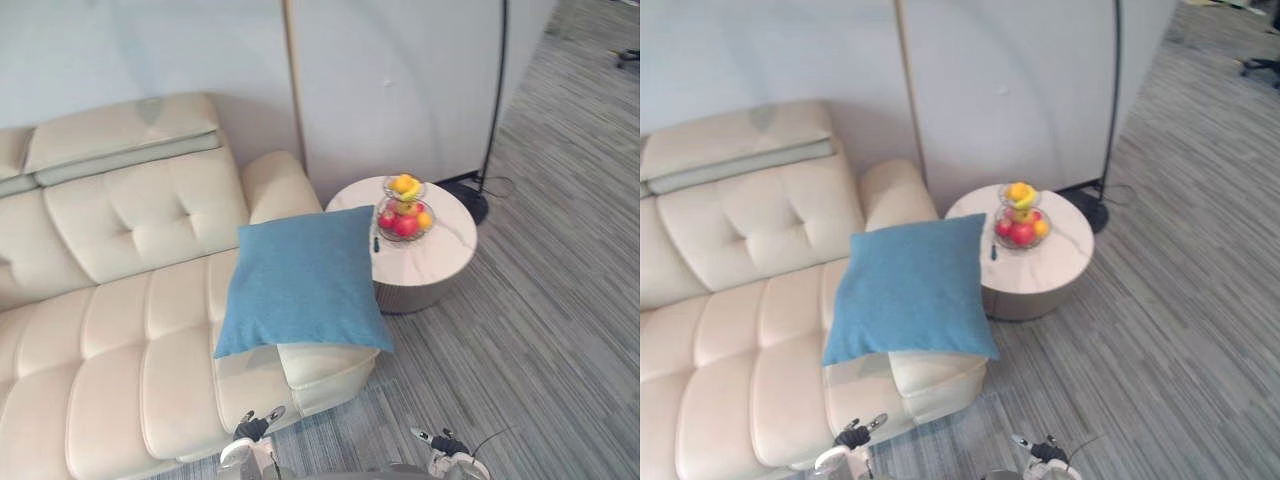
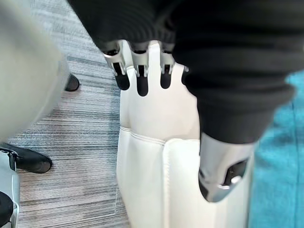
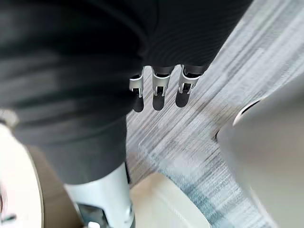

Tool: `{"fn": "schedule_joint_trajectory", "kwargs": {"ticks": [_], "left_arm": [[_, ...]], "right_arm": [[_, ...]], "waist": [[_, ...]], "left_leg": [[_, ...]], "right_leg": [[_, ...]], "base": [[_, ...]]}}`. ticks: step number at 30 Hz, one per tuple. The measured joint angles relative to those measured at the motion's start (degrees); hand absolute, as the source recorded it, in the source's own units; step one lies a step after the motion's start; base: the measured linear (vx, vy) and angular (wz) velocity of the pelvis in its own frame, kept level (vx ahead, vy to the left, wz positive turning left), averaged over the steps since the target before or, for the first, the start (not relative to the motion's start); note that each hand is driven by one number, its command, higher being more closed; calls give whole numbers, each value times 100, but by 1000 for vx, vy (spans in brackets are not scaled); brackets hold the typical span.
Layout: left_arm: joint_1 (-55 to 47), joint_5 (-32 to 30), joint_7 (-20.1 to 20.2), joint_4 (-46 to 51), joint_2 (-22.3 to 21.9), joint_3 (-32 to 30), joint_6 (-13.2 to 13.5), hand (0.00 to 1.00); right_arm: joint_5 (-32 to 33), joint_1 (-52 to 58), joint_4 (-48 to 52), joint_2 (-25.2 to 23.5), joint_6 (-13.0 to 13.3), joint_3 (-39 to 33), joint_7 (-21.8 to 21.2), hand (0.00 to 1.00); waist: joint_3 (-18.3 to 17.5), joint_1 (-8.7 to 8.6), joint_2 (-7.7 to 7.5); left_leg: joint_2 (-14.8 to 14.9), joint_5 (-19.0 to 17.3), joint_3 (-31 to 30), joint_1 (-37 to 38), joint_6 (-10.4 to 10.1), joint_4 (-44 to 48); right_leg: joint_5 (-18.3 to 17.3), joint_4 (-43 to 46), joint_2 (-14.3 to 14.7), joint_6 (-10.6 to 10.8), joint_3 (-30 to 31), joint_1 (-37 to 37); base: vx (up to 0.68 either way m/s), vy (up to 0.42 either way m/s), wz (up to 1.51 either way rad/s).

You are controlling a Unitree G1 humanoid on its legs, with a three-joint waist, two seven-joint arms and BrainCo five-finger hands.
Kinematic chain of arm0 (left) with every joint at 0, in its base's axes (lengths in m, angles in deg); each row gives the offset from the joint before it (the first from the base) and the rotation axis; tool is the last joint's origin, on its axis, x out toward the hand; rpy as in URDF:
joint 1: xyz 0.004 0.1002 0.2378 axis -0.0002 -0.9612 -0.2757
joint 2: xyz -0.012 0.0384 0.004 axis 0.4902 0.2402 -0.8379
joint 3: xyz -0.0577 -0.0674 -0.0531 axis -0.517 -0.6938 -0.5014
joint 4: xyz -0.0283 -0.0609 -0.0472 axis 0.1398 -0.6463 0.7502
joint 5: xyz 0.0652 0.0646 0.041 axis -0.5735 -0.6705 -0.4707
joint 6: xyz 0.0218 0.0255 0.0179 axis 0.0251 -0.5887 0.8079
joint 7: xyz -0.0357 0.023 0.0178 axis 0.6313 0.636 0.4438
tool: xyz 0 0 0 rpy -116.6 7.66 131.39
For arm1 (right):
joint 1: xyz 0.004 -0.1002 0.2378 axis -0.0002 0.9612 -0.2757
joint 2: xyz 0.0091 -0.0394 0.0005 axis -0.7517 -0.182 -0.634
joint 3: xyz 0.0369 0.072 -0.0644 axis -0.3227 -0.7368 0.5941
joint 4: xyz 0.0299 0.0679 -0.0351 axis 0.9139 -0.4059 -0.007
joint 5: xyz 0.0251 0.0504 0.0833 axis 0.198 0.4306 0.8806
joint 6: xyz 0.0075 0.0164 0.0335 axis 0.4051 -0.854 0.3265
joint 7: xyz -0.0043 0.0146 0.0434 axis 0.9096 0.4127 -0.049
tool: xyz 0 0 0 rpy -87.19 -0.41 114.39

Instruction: Pick up cushions and gather them together orderly.

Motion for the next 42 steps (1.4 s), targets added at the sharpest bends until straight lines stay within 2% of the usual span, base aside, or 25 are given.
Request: {"fn": "schedule_joint_trajectory", "kwargs": {"ticks": [2, 4, 9, 15, 17, 23, 25, 27, 30, 34, 37, 42], "left_arm": [[7, -7, -4, 9, 1, 21, 4, 0], [-2, -5, -26, 9, 67, 166, 7, 0], [-57, 0, -112, 0, 152, 186, 14, 0], [-43, 109, -271, 164, 565, 211, 25, 0], [-47, 241, -279, 497, 841, 192, 59, 0], [-61, 583, -285, 1326, 1340, -29, 184, 0], [-47, 790, -292, 1478, 1500, -159, 200, 0], [-57, 807, -300, 1529, 1635, -223, 195, 0], [26, 1007, -406, 1809, 1877, -245, 200, 0], [688, 1184, -522, 1833, 2295, -193, 285, 0], [1447, 1229, -651, 1836, 2635, 161, 312, 0], [2744, 1254, -760, 1836, 2720, 673, 386, 0]], "right_arm": [[14, -28, 1, -10, -1, 77, 0, 0], [69, -90, 29, -179, 7, 134, 4, 0], [61, -120, 152, -240, 105, 206, 118, 0], [-53, -81, 1123, 138, 200, 117, 360, 0], [-56, -111, 1569, 351, 272, -107, 460, 0], [-62, -274, 1956, 695, 292, -406, 587, 0], [-54, -406, 1957, 801, 272, -411, 588, 0], [-42, -497, 2026, 817, 264, -396, 587, 0], [-30, -730, 2507, 993, 269, -221, 574, 0], [201, -1394, 2593, 1336, 293, 12, 623, 0], [408, -2080, 2578, 1492, 319, 266, 655, 0], [703, -3123, 2573, 1670, 349, 667, 664, 0]], "waist": [[-9, -7, 7], [-39, 15, -79], [-119, 34, -133], [-135, -27, -158], [-136, -42, -156], [-132, -91, -143], [-98, -132, -99], [-105, -144, -123], [-56, -148, -114], [199, -123, -117], [433, -33, -130], [706, 46, -122]], "left_leg": [[-47, 62, 139, -8, 29, -121], [-135, 77, 119, 7, 46, -202], [-203, 96, 119, 216, 57, -387], [-287, 647, -69, 181, 97, -770], [-308, 666, -111, 185, 117, -894], [-372, 664, -221, 70, 119, -1231], [-366, 654, -356, 54, 141, -1435], [-399, 673, -335, -18, 163, -1483], [-489, 690, -353, -256, 152, -1496], [-552, 766, -500, -575, 137, -1495], [-524, 1136, -528, -940, 213, -1522], [-538, 1348, -548, -1359, 316, -1528]], "right_leg": [[0, -28, -42, 1, -10, -1], [3, -221, -106, 6, -17, 131], [104, -635, -134, 100, -20, 456], [680, -1154, -138, 140, -19, 506], [708, -1256, -134, 128, -19, 503], [780, -1640, -114, 104, 35, 413], [913, -1831, -53, 138, 57, 380], [1034, -1964, -60, 158, 117, 319], [1223, -2202, -101, 239, 192, 140], [1374, -2346, -134, 304, 192, -92], [1720, -2366, -106, 214, 230, -440], [1813, -2174, -116, 170, 238, -945]], "base": [[41, 42, 44], [34, 72, 25], [17, 48, 2], [-33, 8, 4], [-74, 14, 4], [-120, 25, 1], [-193, 41, 0], [-230, 54, -5], [-145, 46, -12], [-110, 28, 4], [-62, -7, 0], [-12, 6, 0]]}}
